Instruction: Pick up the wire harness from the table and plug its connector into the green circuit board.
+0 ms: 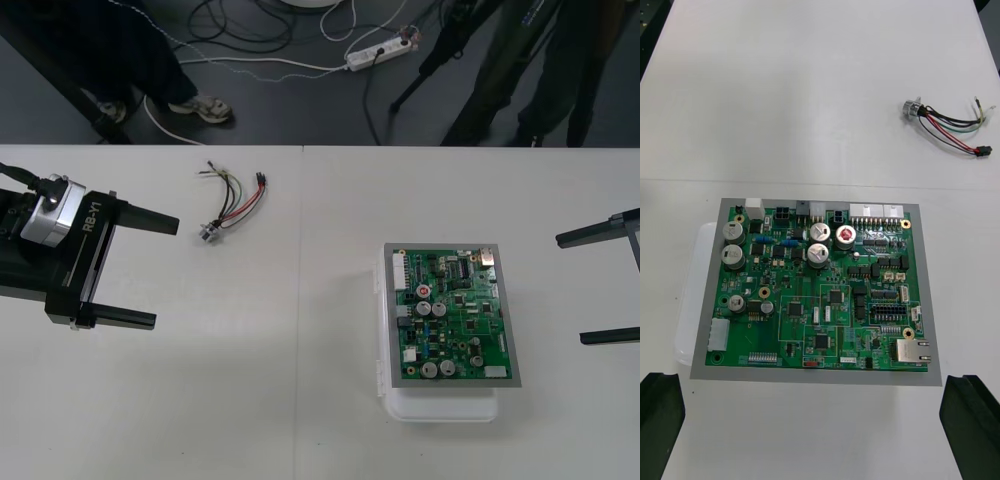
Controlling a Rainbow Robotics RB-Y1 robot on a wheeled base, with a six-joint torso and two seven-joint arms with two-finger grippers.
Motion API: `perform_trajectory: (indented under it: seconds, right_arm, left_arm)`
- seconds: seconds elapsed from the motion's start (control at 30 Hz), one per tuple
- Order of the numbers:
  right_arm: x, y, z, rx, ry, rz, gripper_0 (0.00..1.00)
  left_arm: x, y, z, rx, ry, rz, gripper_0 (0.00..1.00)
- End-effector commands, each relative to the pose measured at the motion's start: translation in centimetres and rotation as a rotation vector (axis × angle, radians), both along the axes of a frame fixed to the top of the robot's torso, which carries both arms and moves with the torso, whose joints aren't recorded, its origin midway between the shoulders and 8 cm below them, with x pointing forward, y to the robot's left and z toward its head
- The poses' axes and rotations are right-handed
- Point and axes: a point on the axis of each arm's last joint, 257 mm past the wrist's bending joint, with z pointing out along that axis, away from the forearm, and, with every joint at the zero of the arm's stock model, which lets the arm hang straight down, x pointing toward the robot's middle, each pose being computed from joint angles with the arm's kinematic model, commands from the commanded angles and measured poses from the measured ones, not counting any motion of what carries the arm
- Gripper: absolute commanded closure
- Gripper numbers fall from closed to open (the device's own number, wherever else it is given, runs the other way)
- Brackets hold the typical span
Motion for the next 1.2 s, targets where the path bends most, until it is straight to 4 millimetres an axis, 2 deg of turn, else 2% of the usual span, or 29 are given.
perform_trajectory:
  seconds: [0.03, 1.2]
  right_arm:
    - [-0.40, -0.79, -0.12, -0.045, 0.025, -0.017, 0.00]
    - [-0.40, -0.79, -0.12, -0.045, 0.025, -0.017, 0.00]
  left_arm:
    - [-0.79, 1.27, 0.12, 0.049, 0.030, 0.013, 0.00]
    - [-0.79, 1.27, 0.12, 0.049, 0.030, 0.013, 0.00]
